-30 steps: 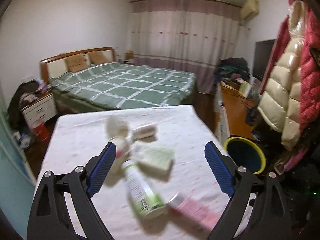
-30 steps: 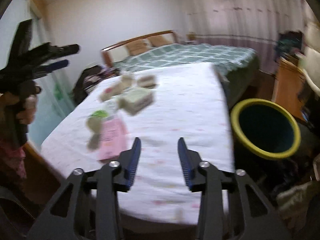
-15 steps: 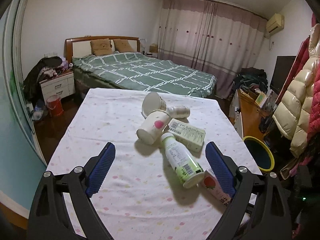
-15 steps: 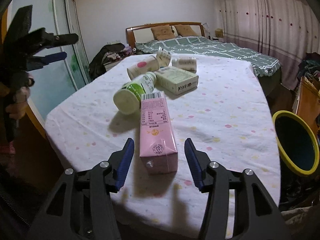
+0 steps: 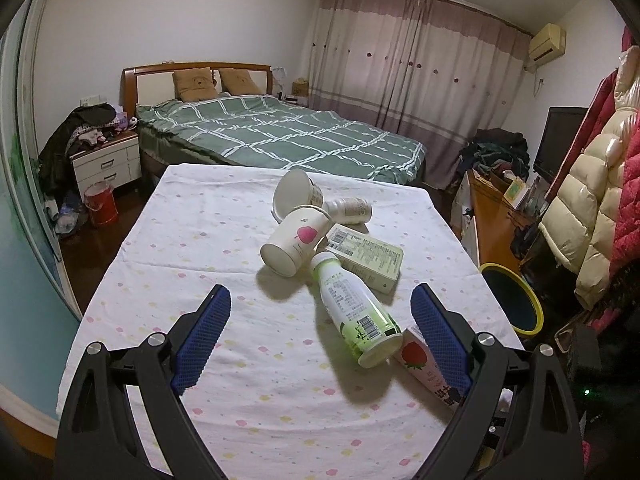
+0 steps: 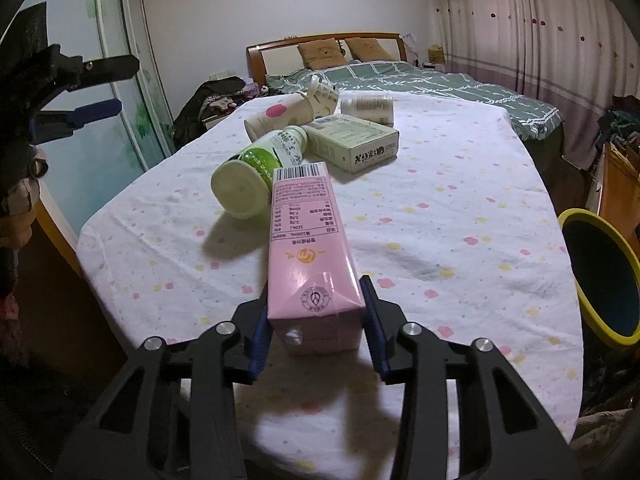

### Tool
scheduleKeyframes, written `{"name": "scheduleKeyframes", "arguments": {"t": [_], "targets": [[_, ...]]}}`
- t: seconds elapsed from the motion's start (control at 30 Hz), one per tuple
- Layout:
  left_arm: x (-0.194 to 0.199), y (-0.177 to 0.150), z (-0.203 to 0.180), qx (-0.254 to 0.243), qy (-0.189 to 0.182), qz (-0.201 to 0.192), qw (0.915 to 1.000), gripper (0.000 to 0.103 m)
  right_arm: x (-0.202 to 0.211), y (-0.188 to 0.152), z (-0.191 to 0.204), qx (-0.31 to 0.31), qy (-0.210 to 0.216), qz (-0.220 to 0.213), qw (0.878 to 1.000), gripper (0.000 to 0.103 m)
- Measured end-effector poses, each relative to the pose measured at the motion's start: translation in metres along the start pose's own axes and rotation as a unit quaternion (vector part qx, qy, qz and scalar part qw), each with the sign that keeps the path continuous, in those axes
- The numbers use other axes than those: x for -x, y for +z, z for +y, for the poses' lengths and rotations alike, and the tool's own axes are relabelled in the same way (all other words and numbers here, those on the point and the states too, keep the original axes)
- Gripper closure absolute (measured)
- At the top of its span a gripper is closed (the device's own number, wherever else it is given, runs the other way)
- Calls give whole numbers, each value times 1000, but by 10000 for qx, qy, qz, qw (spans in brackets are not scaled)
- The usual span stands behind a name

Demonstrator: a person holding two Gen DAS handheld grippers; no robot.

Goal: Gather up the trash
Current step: 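Carry the pink carton into the bin and open the right gripper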

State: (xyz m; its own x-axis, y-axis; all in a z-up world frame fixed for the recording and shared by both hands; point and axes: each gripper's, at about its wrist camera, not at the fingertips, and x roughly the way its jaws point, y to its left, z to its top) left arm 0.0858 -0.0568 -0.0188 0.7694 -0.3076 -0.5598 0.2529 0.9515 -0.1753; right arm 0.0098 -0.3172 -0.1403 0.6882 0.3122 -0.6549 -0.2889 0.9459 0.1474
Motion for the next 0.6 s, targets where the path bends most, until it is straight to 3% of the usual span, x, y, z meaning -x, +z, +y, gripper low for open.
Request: {"name": "scheduleKeyframes", "arguments": {"t": [0.33,0.6], "targets": [[-6,-5,-2,-5,-2,74,10000,13,22,0,-9,-231,60,-312,9992,65],[-12,-8,-7,-61,-36,146,9999,13,49,3,-50,-657,-513,-641,9945,65]]}}
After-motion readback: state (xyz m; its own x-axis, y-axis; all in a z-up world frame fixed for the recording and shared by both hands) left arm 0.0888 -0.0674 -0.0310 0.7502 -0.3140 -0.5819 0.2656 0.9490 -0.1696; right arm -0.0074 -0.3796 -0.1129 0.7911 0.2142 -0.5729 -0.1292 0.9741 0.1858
